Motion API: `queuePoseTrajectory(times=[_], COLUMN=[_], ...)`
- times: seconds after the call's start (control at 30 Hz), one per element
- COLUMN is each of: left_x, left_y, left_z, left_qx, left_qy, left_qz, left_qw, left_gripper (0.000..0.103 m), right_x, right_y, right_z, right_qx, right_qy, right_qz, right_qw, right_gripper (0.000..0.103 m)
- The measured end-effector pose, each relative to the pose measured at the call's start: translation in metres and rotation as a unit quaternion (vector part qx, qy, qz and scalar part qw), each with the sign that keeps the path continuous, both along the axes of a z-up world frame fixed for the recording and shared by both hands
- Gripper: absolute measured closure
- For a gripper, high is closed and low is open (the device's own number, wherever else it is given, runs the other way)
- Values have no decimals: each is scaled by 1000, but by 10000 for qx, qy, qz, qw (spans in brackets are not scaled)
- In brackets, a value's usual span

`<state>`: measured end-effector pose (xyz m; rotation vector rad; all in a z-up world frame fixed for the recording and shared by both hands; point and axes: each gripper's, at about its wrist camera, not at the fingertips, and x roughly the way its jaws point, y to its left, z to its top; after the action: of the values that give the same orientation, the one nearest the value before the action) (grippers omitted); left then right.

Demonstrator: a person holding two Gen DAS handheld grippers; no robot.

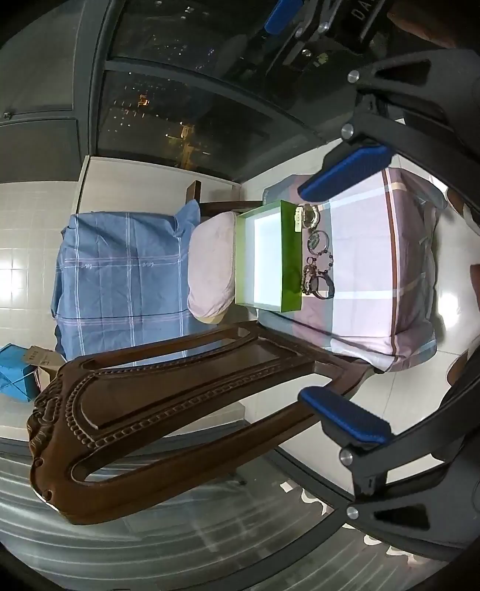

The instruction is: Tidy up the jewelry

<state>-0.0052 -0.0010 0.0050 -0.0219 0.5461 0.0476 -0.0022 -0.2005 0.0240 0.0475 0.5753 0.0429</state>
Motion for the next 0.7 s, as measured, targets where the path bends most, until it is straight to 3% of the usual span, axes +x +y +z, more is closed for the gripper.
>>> queuePoseTrajectory(times=[0.7], left_x=[-7], left_y=[-7], left_z=[10], left_qx=[14], left_qy=[-81], left_qz=[-17], left_qw=[10000], left_gripper=[4], right_x=[-1], right_y=[-2], right_z=[-2], right_qx=[85], right_qy=[81], right_qz=[12], right_qw=[9999], right_gripper=[3])
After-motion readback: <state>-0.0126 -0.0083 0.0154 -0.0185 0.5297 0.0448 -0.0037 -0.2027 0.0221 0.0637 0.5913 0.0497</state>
